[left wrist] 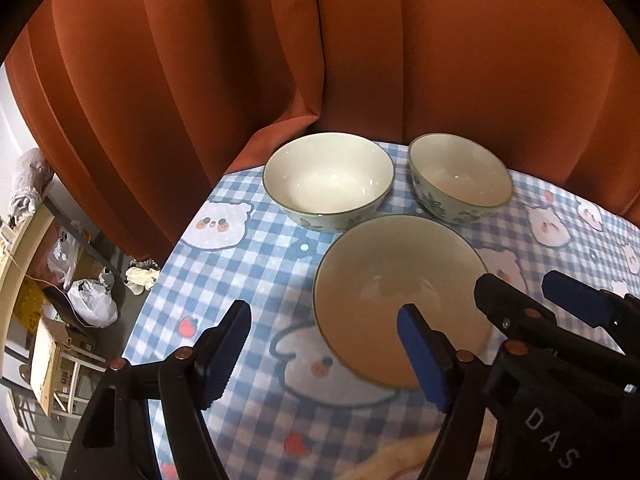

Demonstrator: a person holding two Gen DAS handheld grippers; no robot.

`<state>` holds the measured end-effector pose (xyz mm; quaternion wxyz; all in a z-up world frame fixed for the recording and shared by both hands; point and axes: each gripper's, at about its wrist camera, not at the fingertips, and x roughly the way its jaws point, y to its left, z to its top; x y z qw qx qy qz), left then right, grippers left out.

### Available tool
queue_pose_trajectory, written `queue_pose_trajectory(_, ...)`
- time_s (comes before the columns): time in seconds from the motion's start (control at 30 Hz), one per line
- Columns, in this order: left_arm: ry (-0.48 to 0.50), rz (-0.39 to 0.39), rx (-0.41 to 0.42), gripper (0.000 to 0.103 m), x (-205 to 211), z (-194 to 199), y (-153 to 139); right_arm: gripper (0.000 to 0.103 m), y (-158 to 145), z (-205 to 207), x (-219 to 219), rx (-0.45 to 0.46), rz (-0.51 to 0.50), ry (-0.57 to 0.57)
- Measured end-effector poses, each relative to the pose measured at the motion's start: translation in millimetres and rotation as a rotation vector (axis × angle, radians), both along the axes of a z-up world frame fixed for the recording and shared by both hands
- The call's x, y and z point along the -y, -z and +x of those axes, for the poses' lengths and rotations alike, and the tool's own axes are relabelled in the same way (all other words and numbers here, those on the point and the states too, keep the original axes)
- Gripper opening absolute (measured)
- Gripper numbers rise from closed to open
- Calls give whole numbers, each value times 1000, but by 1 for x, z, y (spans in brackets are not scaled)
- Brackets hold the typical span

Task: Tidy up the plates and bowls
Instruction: 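Move both grippers toward the plain beige plate near the bowls, then close both grippers on the beige plate rim and lift it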

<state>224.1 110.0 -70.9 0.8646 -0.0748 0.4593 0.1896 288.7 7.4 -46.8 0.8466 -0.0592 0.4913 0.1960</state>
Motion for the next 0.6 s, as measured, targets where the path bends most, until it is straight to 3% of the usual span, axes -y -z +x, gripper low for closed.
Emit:
queue_pose_trajectory(0.27, -4, 8, -28, 69, -8, 25, 25, 59, 28, 24, -12, -32, -4, -3)
queue_pose_trajectory(0.37, -7, -4, -42, 65, -10, 31, 33, 54, 36, 31, -17, -52, -3, -11)
queue_pose_trajectory(0.6, -24, -61, -86, 34, -16, 37, 47, 34, 52, 39, -27, -83, -16, -47)
